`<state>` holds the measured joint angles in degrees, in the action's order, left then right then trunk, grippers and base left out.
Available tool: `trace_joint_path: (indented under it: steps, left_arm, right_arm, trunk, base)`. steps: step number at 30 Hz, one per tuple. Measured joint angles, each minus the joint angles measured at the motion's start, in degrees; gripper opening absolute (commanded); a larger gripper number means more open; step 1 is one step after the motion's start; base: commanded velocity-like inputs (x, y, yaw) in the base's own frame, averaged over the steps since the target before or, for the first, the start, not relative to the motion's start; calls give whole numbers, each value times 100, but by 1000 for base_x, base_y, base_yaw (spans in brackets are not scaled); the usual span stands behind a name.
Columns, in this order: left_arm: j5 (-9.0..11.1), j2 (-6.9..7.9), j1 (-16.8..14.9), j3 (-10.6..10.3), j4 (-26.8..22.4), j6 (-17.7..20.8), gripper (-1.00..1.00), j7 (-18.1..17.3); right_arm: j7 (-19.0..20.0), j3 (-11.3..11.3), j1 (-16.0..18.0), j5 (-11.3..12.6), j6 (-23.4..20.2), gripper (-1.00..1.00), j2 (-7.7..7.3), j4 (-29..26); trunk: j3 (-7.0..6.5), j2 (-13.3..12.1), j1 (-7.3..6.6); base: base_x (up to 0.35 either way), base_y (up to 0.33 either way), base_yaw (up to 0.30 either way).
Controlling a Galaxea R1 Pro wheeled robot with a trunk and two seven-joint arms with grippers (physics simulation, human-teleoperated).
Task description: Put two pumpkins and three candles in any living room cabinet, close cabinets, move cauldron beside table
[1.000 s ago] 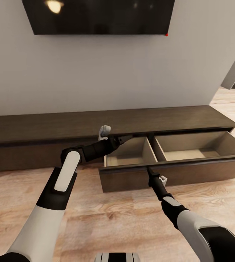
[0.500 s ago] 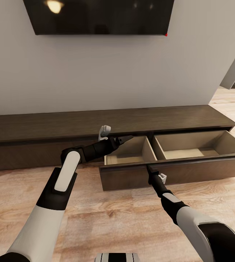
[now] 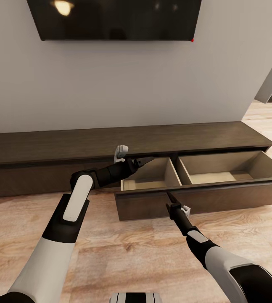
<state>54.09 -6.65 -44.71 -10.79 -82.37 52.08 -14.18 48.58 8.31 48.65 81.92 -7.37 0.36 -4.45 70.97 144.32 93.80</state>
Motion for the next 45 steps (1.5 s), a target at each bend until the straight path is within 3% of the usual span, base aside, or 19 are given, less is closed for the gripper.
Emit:
trace_joint_path:
  steps: [9, 15, 16, 19, 21, 22, 27, 29, 30, 33, 36, 37, 45]
  left_arm:
    - [-3, 0, 0, 0, 1, 0, 100, 0]
    - [-3, 0, 0, 0, 1, 0, 100, 0]
    - [-8, 0, 0, 6, 2, 0, 100, 0]
    - [-10, 3, 0, 8, 1, 0, 100, 0]
    - [-13, 7, 0, 13, 1, 0, 100, -1]
    - [-15, 11, 0, 17, 1, 0, 100, 0]
    - [-20, 23, 0, 47, 1, 0, 100, -7]
    - [-27, 27, 0, 56, 1, 0, 100, -8]
    - [-39, 31, 0, 61, 1, 0, 100, -9]
    - [-95, 34, 0, 73, 1, 4, 100, -14]
    - [-129, 40, 0, 82, 9, 7, 100, -16]
    - [-142, 42, 0, 89, 29, 7, 100, -17]
    - [-158, 110, 0, 96, 45, 5, 100, -22]
  right_arm:
    - [-6, 0, 0, -3, 0, 100, 0, 4]
    - [-482, 18, 0, -16, -16, 100, -11, -16]
    - [-707, 209, 0, -24, -29, 100, -7, -99]
    - [-789, 547, 0, -21, -30, 100, -3, -146]
    - [-827, 1036, -1, -20, -38, 100, -6, -168]
    - [-824, 1169, -1, -18, -41, 100, -11, -173]
    - [-825, 1339, -1, -60, -28, 100, -17, -177]
    - [-846, 1485, -1, -259, -27, 100, -18, -175]
    - [-854, 1629, -1, -502, -35, 100, -21, -171]
    - [-840, 1779, 0, -991, -47, 100, -25, -172]
    - [-835, 1823, 0, -1387, -55, 100, -26, -173]
    - [-833, 1842, 1, -1692, -58, 100, -26, -176]
    - [-812, 1852, 24, -2777, -55, 100, -26, -193]
  trunk:
    - [0, 0, 1]
    - [0, 0, 2]
    - [0, 0, 1]
    - [0, 0, 0]
    - [0, 0, 1]
    - [0, 0, 1]
    - [0, 0, 2]
    - [0, 0, 1]
    - [0, 0, 0]
    - [0, 0, 2]
    - [0, 0, 3]
    - [0, 0, 3]
    - [0, 0, 1]
  base:
    - [-50, 0, 0]
    - [-175, 0, 0]
    - [-54, 0, 0]
    - [-32, 0, 0]
    - [-97, 0, 0]
    - [-187, 0, 0]
    - [-197, 0, 0]
    - [-52, 0, 0]
    - [-41, 0, 0]
    - [-163, 0, 0]
    - [-260, 0, 0]
    - [-288, 0, 0]
    - [-177, 0, 0]
